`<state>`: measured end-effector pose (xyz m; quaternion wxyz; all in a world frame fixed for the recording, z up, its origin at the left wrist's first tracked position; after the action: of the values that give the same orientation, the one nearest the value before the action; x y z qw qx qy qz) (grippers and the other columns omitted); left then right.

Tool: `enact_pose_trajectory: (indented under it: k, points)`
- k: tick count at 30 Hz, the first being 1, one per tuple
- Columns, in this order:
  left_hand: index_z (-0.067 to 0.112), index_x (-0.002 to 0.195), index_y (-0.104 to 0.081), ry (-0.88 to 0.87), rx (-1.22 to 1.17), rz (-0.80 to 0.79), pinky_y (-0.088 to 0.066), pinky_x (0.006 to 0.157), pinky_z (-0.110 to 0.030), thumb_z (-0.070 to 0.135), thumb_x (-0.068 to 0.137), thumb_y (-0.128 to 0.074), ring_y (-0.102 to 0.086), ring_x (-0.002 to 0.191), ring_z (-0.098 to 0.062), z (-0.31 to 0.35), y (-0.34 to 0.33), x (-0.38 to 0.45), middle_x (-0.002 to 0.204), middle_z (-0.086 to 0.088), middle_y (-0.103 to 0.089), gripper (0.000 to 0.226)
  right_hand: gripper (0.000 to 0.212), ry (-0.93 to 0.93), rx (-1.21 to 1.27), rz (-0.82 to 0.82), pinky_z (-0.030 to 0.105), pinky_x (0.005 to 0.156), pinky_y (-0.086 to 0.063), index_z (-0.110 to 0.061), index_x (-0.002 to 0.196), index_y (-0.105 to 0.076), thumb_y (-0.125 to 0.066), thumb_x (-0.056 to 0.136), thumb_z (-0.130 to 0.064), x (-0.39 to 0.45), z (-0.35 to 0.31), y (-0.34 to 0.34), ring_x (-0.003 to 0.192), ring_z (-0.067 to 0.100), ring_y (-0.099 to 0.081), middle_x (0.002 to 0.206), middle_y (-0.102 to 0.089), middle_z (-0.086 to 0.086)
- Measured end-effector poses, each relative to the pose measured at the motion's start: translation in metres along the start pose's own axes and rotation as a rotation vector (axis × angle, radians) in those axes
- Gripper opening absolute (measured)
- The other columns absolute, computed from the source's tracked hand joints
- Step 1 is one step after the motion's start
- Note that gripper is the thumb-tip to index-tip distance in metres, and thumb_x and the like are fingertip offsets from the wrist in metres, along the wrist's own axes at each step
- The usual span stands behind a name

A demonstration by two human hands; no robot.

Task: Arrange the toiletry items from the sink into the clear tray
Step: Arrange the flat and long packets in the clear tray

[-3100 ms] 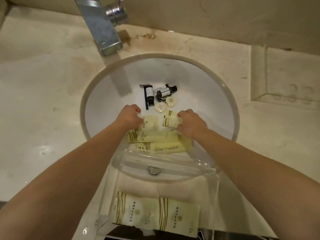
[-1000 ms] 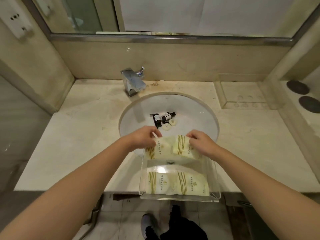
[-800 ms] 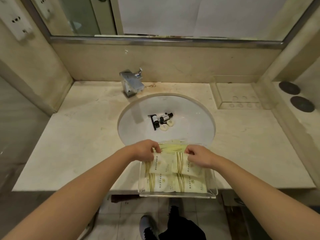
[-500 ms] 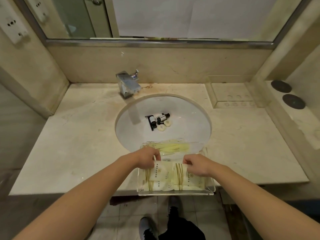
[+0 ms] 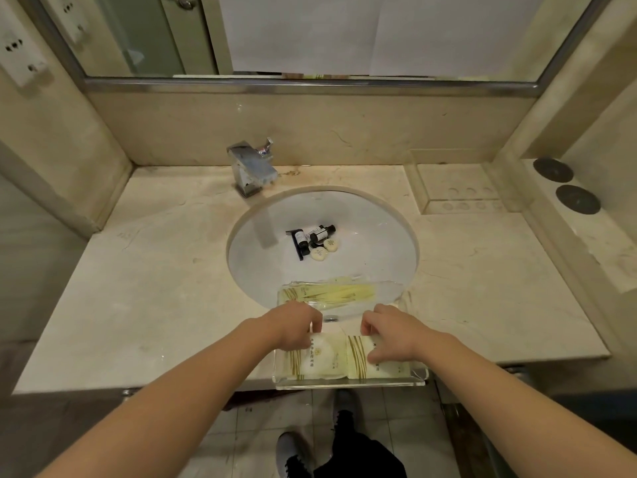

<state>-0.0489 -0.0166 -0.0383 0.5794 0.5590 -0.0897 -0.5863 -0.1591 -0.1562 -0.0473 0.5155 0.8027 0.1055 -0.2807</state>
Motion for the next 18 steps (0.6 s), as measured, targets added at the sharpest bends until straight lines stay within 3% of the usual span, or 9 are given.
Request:
enact_pose_trajectory:
  k: [18]
  points:
    - [0.014, 0.105, -0.069, -0.033, -0.137, -0.011, -0.052, 0.087, -0.031, 0.022, 0.084, -0.070, -0.062, 0.096, -0.017, 0.0019, 0.0023, -0.0007, 0.106, -0.003, -0.068, 0.023, 0.048, 0.009, 0.021, -0.035, 0.031, 0.078, -0.045, -0.030, 0.098, -0.047, -0.077, 0.063, -0.043, 0.0066, 0.0025, -0.0024, 0.094, 0.016, -0.046, 0.103, -0.046, -0.005]
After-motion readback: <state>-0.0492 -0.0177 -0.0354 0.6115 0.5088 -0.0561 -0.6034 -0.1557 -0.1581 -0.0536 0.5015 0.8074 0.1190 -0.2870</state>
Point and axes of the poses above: each hand's wrist, its own x-axis towards the middle knuckle, its own y-axis out of the back of the hand, z = x × y, the point moved 6 cm from there along x, towards the middle knuckle
